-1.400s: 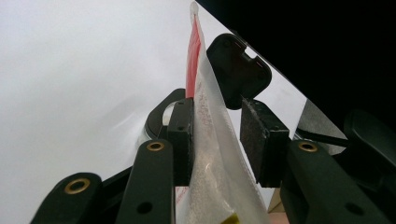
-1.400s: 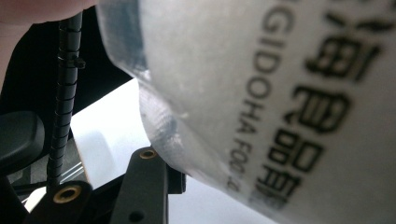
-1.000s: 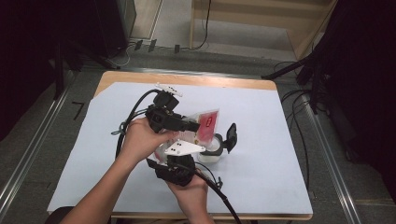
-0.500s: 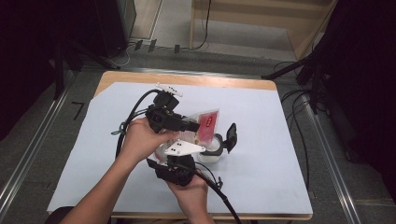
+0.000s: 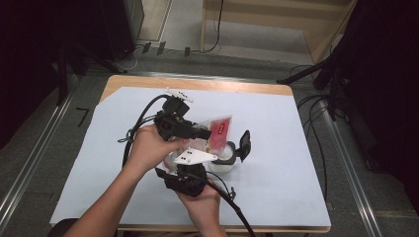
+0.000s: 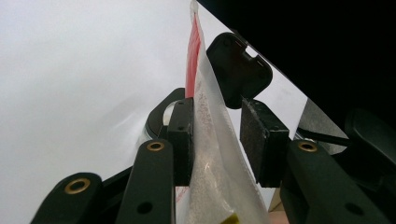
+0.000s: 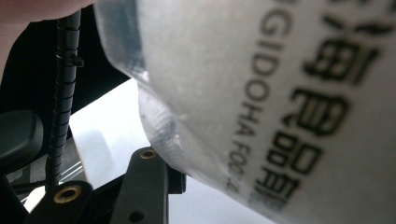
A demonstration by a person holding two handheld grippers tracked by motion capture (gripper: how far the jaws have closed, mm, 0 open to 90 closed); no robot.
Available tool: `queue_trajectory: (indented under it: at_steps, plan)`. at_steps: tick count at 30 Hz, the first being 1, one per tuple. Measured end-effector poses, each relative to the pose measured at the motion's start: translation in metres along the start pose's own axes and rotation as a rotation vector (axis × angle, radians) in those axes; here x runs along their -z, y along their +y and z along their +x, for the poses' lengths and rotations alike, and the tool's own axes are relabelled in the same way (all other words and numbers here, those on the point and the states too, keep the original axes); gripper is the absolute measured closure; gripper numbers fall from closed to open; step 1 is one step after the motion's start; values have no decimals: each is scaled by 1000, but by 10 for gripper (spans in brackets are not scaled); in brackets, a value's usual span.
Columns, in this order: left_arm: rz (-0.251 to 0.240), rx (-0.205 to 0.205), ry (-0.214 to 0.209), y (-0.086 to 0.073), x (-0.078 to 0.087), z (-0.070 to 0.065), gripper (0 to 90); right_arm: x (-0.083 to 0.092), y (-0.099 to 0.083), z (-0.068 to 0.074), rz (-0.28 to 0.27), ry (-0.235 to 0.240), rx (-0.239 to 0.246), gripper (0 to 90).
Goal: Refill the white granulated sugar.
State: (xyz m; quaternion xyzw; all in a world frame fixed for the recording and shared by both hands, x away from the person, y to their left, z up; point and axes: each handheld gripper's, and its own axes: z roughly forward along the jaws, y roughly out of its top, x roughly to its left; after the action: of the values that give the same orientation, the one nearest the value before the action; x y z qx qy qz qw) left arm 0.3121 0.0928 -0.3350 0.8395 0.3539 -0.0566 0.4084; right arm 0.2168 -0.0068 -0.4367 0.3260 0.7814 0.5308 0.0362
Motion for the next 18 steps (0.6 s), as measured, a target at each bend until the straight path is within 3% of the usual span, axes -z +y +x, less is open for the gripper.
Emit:
queue_trajectory:
  at_steps: [18]
  plan:
    - [16, 1, 2, 5, -1, -1, 663, 1, 3, 0, -13, 11, -19, 642]
